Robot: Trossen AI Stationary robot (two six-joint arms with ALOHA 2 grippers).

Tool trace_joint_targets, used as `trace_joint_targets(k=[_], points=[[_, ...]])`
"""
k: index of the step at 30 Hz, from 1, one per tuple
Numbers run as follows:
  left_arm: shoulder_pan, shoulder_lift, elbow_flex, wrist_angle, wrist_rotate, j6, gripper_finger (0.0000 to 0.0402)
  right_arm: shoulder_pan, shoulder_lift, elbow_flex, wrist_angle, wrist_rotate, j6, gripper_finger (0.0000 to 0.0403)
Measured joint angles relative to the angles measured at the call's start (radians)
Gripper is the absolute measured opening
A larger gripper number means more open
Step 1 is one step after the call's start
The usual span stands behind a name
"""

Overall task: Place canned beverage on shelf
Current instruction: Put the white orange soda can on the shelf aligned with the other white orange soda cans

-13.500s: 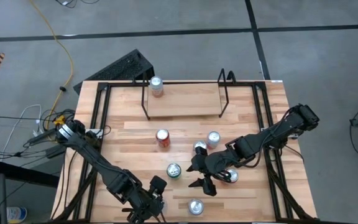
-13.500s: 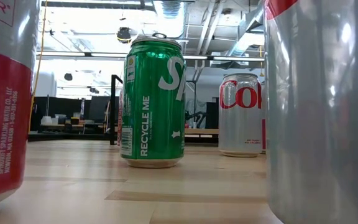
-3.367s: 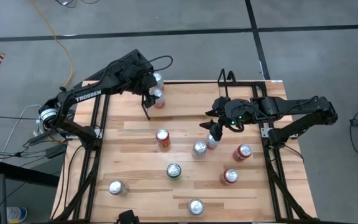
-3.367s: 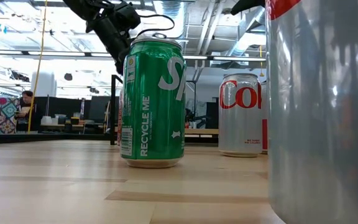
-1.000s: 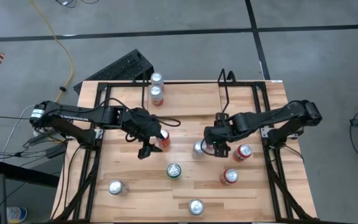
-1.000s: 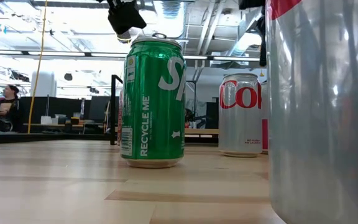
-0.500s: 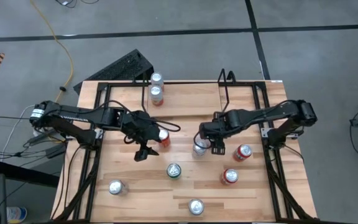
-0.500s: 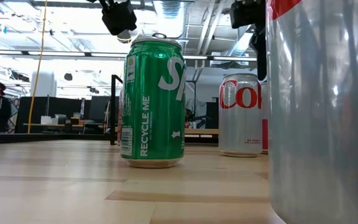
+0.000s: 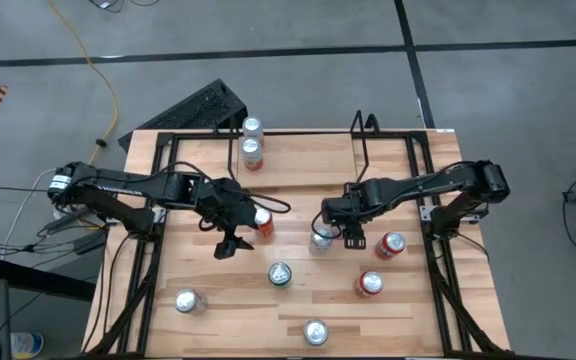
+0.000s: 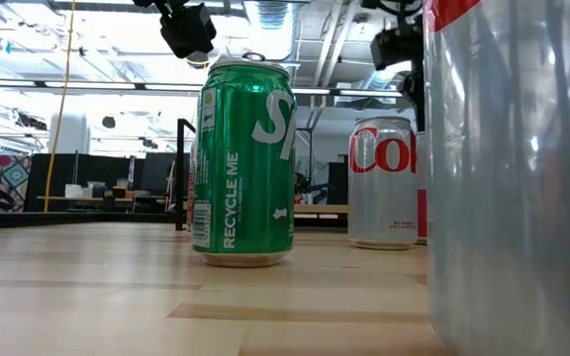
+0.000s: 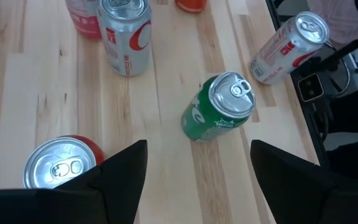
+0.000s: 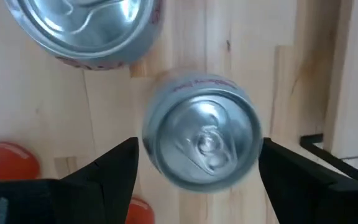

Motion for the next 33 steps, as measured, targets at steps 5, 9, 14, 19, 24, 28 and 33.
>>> trace_joint_targets(k=[5, 9, 14, 19, 24, 28, 33], points=[[0.000, 0.000, 0.000, -0.012, 0.000, -0.015, 0.0268, -0.001, -0.001, -0.031, 0.076, -0.024, 0.008, 0.0305], [0.000, 0.000, 0.000, -0.016, 0.000, -0.018, 0.0268, -0.003, -0.001, -0.031, 0.081, -0.024, 0.014, 0.0293], [0.011, -0.009, 0.000, -0.025, -0.013, -0.015, 0.0268, -0.027, -0.002, -0.031, 0.087, -0.025, 0.105, 0.0263], [0.024, -0.058, 0.000, -0.064, -0.107, -0.015, 0.0268, -0.065, -0.002, -0.031, 0.131, -0.024, 0.244, 0.0237], [0.026, -0.129, 0.000, -0.102, -0.232, -0.010, 0.0268, -0.107, 0.001, -0.034, 0.218, -0.024, 0.309, 0.0236], [0.026, -0.177, 0.000, -0.107, -0.327, -0.010, 0.0268, -0.140, 0.002, -0.035, 0.285, -0.024, 0.318, 0.0236], [0.027, -0.217, 0.000, -0.120, -0.400, -0.009, 0.0268, -0.181, 0.002, -0.035, 0.359, -0.024, 0.333, 0.0236]])
